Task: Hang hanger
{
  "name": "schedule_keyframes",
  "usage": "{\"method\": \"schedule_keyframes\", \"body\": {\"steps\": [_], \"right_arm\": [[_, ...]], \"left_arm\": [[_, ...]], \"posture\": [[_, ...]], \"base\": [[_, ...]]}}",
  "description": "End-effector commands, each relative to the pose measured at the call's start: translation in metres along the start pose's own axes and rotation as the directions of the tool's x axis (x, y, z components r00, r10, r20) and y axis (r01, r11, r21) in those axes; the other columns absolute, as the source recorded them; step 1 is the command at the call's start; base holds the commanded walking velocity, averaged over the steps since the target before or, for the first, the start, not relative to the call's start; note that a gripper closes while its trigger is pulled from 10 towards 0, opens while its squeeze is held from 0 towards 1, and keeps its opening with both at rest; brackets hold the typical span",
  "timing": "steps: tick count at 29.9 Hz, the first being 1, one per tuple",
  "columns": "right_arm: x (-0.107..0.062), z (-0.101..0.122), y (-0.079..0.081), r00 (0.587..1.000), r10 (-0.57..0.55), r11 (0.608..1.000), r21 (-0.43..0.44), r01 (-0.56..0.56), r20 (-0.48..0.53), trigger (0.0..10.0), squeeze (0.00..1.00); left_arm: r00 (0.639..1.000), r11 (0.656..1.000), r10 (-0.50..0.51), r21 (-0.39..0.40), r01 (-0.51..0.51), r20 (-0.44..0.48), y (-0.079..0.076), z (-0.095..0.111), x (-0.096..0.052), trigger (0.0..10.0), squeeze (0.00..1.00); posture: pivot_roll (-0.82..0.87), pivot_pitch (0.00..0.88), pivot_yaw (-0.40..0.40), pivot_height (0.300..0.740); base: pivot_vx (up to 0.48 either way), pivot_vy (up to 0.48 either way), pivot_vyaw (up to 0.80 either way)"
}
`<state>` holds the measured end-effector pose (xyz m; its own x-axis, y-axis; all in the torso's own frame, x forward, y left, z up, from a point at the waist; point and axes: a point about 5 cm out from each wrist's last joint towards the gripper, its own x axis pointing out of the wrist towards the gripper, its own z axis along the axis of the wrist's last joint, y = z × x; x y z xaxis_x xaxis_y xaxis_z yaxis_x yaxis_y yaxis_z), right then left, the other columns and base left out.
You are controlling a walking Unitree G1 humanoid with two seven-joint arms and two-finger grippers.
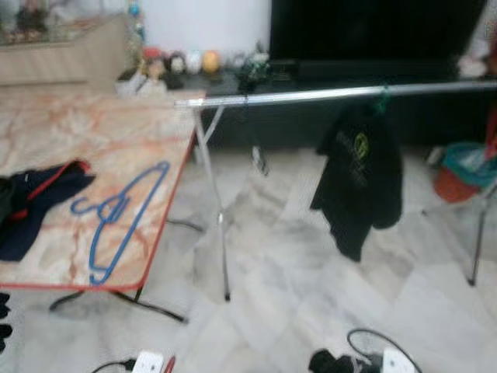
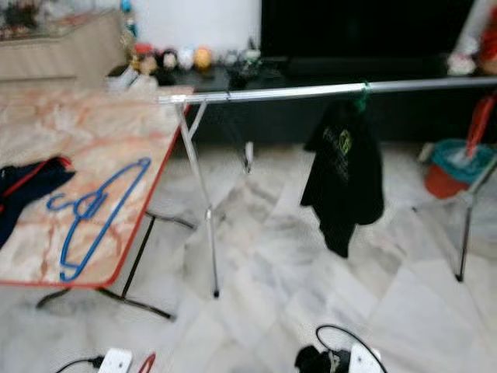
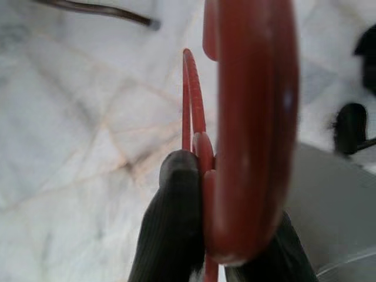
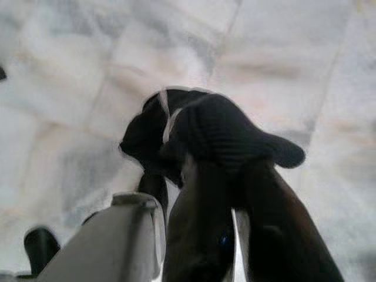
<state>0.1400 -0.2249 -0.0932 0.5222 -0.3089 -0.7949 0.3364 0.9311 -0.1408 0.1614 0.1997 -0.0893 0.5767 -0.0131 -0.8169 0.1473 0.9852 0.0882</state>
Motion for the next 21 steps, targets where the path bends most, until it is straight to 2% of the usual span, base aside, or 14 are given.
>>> {"method": "schedule_keyframes", "body": {"steps": [1, 21], "right_arm": [[-0.0003, 0.0004, 0.0036, 1.000, 0.007, 1.000, 0.005, -0.007, 0.006, 10.0, 0.00], [0.0002, 0.0025, 0.0047, 1.000, 0.004, 1.000, 0.006, -0.005, 0.008, 10.0, 0.00]], "left_arm": [[1.000, 1.000, 0.016, 0.001, -0.016, -0.010, 0.0055, -0.0033, -0.0014, 10.0, 0.00], [1.000, 1.000, 0.011, -0.001, -0.011, -0.013, 0.0047, -0.0043, -0.0016, 10.0, 0.00]], "posture": [[0.01, 0.000, 0.012, 0.740], [0.01, 0.005, 0.011, 0.740]], "base": [[-0.281, 0.000, 0.00], [-0.281, 0.000, 0.00]]}}
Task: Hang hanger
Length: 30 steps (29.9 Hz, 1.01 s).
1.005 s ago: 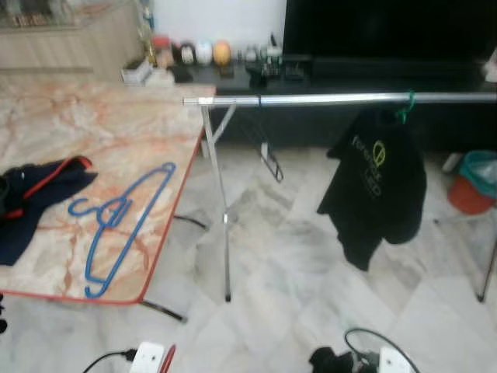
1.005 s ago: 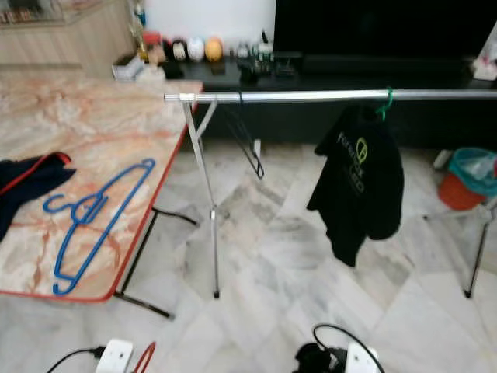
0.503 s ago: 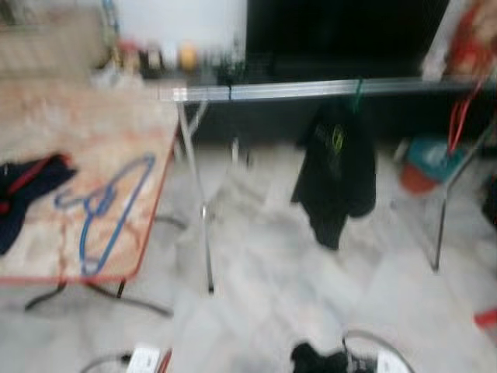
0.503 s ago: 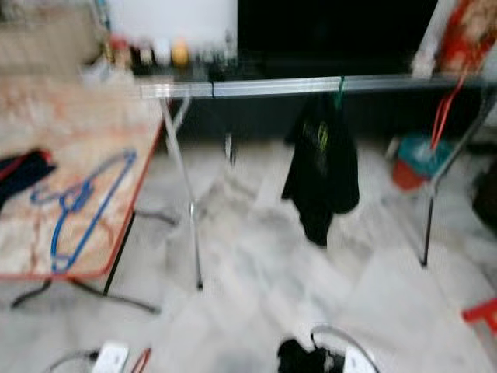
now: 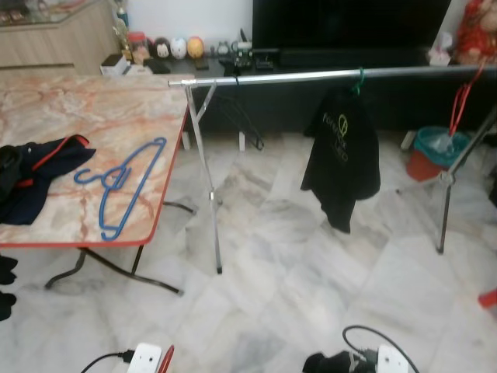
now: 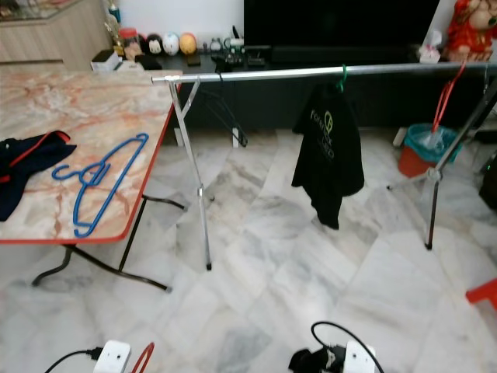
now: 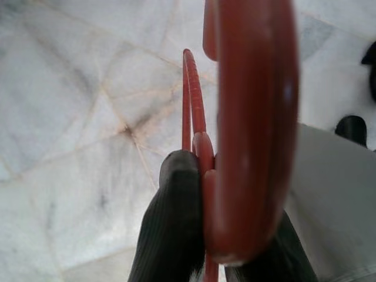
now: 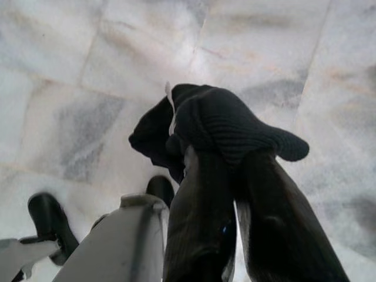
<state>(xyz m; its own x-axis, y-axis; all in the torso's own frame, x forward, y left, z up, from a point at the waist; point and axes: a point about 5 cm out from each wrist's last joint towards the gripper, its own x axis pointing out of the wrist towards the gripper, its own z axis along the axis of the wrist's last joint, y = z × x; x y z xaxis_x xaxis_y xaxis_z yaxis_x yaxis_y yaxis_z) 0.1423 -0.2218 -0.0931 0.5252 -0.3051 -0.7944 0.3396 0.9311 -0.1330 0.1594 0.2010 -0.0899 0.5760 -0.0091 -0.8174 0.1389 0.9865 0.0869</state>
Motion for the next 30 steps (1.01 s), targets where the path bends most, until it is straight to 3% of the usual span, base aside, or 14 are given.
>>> {"method": "schedule_keyframes", "body": {"steps": [1, 30], "right_arm": [[0.0000, 0.0010, 0.0012, 1.000, 0.000, 1.000, 0.000, 0.000, 0.006, 10.0, 0.00], [-0.0006, -0.0023, -0.0036, 1.000, -0.002, 1.000, -0.009, 0.002, 0.001, 10.0, 0.00]], "left_arm": [[1.000, 1.000, 0.010, 0.005, -0.010, -0.019, 0.0051, -0.0045, -0.0015, 10.0, 0.00], [0.999, 1.000, 0.014, 0.008, -0.013, -0.034, 0.0051, -0.0093, -0.0026, 10.0, 0.00]], "posture": [[0.01, 0.005, 0.011, 0.740], [0.01, 0.004, 0.010, 0.740]], "base": [[-0.281, 0.000, 0.00], [-0.263, 0.000, 0.00]]}}
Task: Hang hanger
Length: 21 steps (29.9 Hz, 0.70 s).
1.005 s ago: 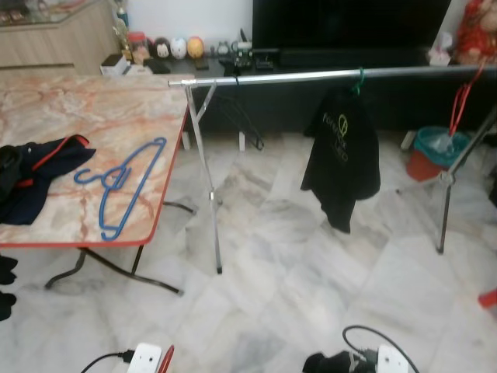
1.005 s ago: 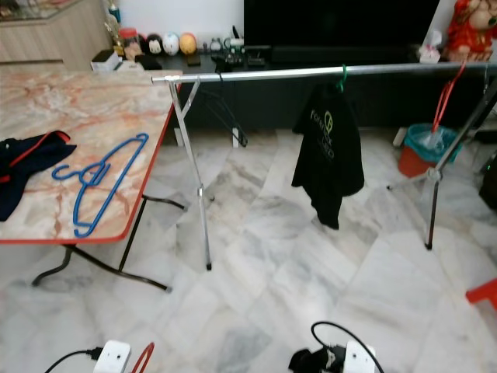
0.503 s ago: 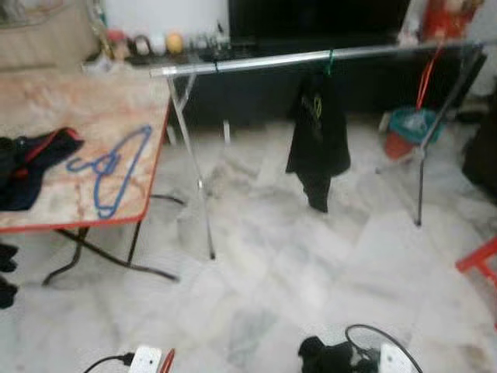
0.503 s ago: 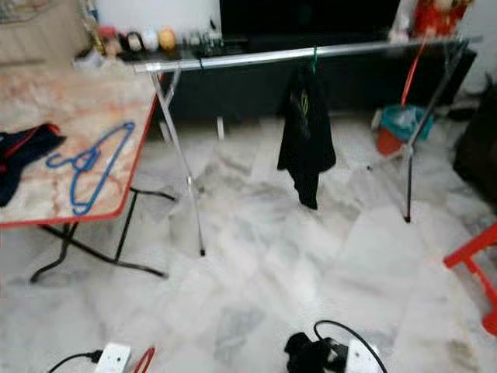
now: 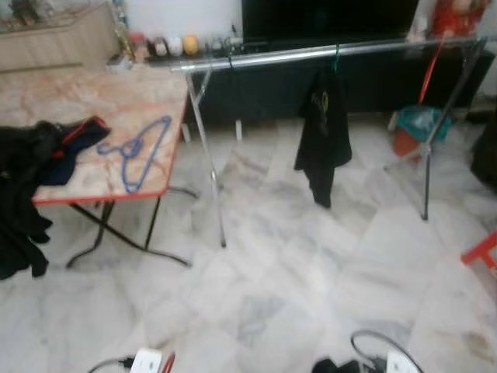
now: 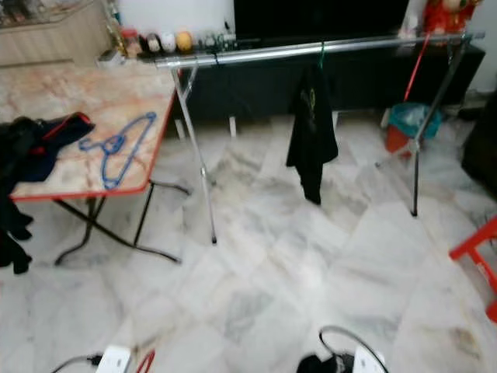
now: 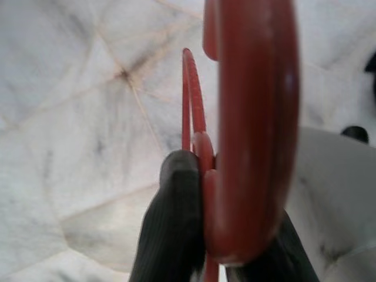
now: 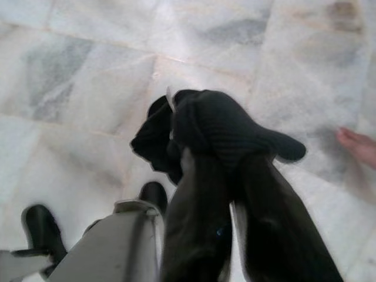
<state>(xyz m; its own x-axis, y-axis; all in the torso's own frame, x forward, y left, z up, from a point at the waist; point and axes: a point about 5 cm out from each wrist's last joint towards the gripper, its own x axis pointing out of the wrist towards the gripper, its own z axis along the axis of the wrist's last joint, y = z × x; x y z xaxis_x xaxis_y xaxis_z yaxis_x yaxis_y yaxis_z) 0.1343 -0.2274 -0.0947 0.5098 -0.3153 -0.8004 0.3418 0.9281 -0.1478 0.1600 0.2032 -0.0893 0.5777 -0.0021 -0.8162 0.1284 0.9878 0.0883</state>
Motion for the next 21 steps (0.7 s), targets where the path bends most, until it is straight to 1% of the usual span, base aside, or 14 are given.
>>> {"method": "schedule_keyframes", "body": {"steps": [1, 8, 10, 12, 13, 14, 16, 17, 19, 20, 21], "right_arm": [[0.001, 0.004, 0.004, 1.000, 0.012, 1.000, -0.004, -0.012, 0.015, 10.0, 0.00], [0.002, 0.008, 0.003, 1.000, 0.009, 1.000, -0.003, -0.009, 0.025, 10.0, 0.00], [0.003, 0.014, 0.002, 0.999, 0.001, 1.000, 0.011, -0.002, 0.044, 10.0, 0.00], [0.003, 0.016, 0.001, 0.999, -0.001, 1.000, 0.016, 0.000, 0.050, 10.0, 0.00], [0.004, 0.019, 0.000, 0.998, -0.001, 1.000, 0.004, 0.001, 0.060, 10.0, 0.00], [0.004, 0.022, 0.000, 0.998, 0.002, 1.000, -0.009, -0.001, 0.070, 10.0, 0.00], [0.006, 0.034, -0.001, 0.994, 0.009, 0.999, -0.033, -0.005, 0.109, 10.0, 0.00], [0.008, 0.042, -0.002, 0.991, 0.005, 1.000, -0.020, -0.002, 0.131, 10.0, 0.00], [0.008, 0.045, -0.003, 0.990, 0.004, 1.000, -0.015, -0.002, 0.139, 10.0, 0.00], [0.010, 0.062, -0.001, 0.982, 0.025, 1.000, -0.022, -0.021, 0.189, 10.0, 0.00], [0.010, 0.068, 0.000, 0.978, 0.032, 0.999, -0.031, -0.026, 0.205, 10.0, 0.00]], "left_arm": [[0.999, 1.000, 0.009, 0.021, -0.008, -0.034, 0.003, -0.009, -0.002, 10.0, 0.00], [1.000, 1.000, 0.003, 0.030, -0.003, 0.012, 0.002, 0.004, 0.001, 10.0, 0.00], [0.999, 1.000, 0.005, 0.022, -0.006, 0.039, 0.004, 0.011, 0.002, 10.0, 0.00], [0.999, 1.000, 0.006, 0.023, -0.007, 0.046, 0.005, 0.013, 0.002, 10.0, 0.00], [0.999, 1.000, 0.006, 0.023, -0.007, 0.049, 0.005, 0.013, 0.002, 10.0, 0.00], [0.999, 1.000, 0.006, 0.022, -0.007, 0.054, 0.006, 0.015, 0.002, 10.0, 0.00], [0.996, 1.000, 0.000, 0.022, -0.002, 0.089, 0.007, 0.024, 0.003, 10.0, 0.00], [0.994, 1.000, -0.005, 0.026, 0.002, 0.111, 0.007, 0.031, 0.004, 10.0, 0.00], [0.993, 1.000, -0.006, 0.027, 0.003, 0.120, 0.007, 0.034, 0.005, 10.0, 0.00], [0.988, 1.000, -0.018, 0.024, 0.014, 0.154, 0.007, 0.043, 0.006, 10.0, 0.00], [0.986, 1.000, -0.022, 0.025, 0.018, 0.165, 0.007, 0.046, 0.006, 10.0, 0.00]], "posture": [[0.01, 0.003, 0.010, 0.740], [0.01, 0.000, 0.011, 0.740], [0.01, 0.000, 0.009, 0.740], [0.01, 0.000, 0.009, 0.740], [0.01, 0.000, 0.010, 0.740], [0.01, 0.000, 0.010, 0.740], [0.01, 0.000, 0.009, 0.740], [0.01, 0.000, 0.009, 0.740], [0.01, 0.000, 0.009, 0.740], [0.01, 0.000, 0.009, 0.740], [0.01, 0.000, 0.009, 0.740]], "base": [[0.000, 0.000, 0.00], [0.000, 0.000, 0.00], [0.000, 0.000, 0.00], [0.000, 0.000, 0.00], [0.000, 0.000, 0.00], [0.000, 0.000, 0.00], [0.000, 0.000, 0.00], [0.000, 0.000, 0.00], [0.000, 0.000, 0.00], [0.000, 0.000, 0.00], [0.000, 0.000, 0.00]]}}
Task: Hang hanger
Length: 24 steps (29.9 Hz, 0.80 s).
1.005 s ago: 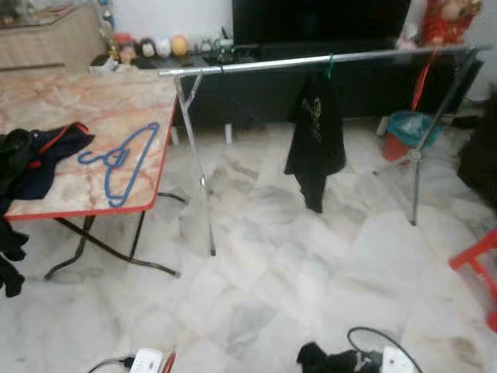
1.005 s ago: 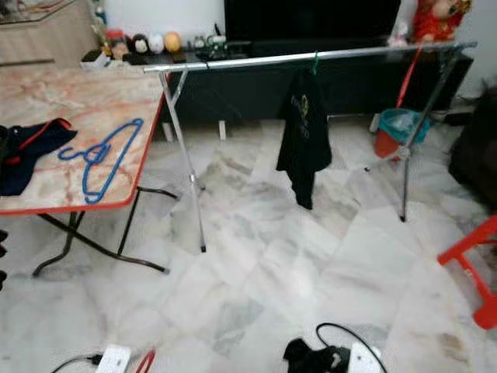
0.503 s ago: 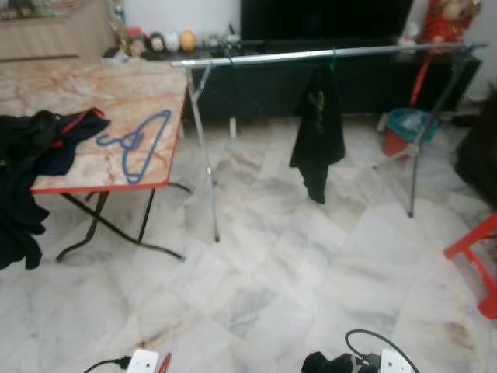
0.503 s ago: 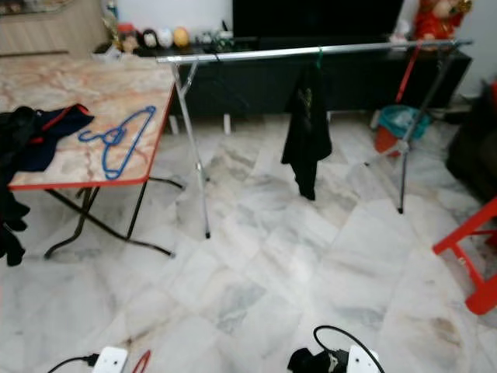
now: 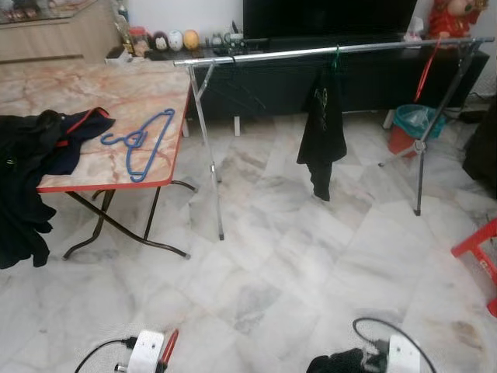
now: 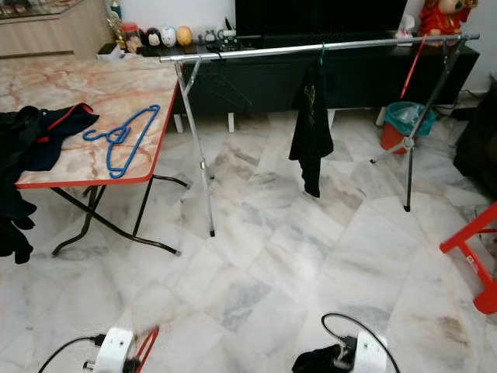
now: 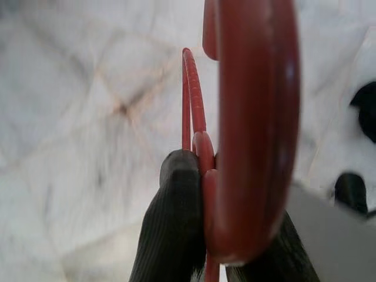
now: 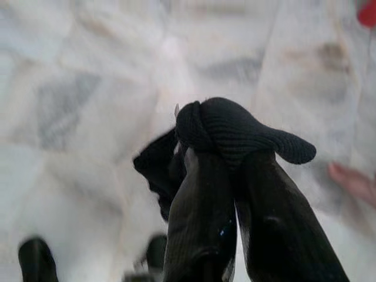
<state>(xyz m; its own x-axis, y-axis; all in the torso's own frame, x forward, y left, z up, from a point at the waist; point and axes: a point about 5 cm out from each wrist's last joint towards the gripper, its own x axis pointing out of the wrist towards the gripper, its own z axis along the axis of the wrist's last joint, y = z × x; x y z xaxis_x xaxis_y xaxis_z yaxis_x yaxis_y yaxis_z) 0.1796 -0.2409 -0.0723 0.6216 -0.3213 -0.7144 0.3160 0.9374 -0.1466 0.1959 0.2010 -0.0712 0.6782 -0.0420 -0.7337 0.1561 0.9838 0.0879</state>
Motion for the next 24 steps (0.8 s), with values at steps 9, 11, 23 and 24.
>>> {"method": "schedule_keyframes", "body": {"steps": [9, 11, 23, 24], "right_arm": [[0.011, 0.102, 0.012, 0.939, 0.188, 0.970, -0.207, -0.131, 0.289, 10.0, 0.00], [0.010, 0.110, 0.020, 0.916, 0.274, 0.937, -0.294, -0.186, 0.292, 10.0, 0.00], [0.000, 0.155, 0.038, 0.800, 0.591, 0.643, -0.657, -0.393, 0.100, 10.0, 0.00], [-0.001, 0.155, 0.038, 0.795, 0.601, 0.618, -0.681, -0.393, 0.086, 10.0, 0.00]], "left_arm": [[0.949, 0.994, -0.108, 0.045, 0.099, 0.296, 0.001, 0.085, 0.009, 10.0, 0.00], [0.939, 0.990, -0.138, 0.067, 0.123, 0.314, -0.001, 0.092, 0.009, 10.0, 0.00], [0.826, 0.916, -0.400, 0.207, 0.344, 0.398, -0.019, 0.147, 0.003, 10.0, 0.00], [0.822, 0.910, -0.413, 0.217, 0.353, 0.393, -0.020, 0.147, 0.002, 10.0, 0.00]], "posture": [[0.01, 0.000, 0.008, 0.740], [0.01, 0.000, 0.008, 0.740], [0.01, 0.013, 0.015, 0.740], [0.01, 0.013, 0.015, 0.740]], "base": [[0.000, 0.000, 0.00], [0.000, 0.000, 0.00], [0.000, 0.000, 0.00], [0.000, 0.000, 0.00]]}}
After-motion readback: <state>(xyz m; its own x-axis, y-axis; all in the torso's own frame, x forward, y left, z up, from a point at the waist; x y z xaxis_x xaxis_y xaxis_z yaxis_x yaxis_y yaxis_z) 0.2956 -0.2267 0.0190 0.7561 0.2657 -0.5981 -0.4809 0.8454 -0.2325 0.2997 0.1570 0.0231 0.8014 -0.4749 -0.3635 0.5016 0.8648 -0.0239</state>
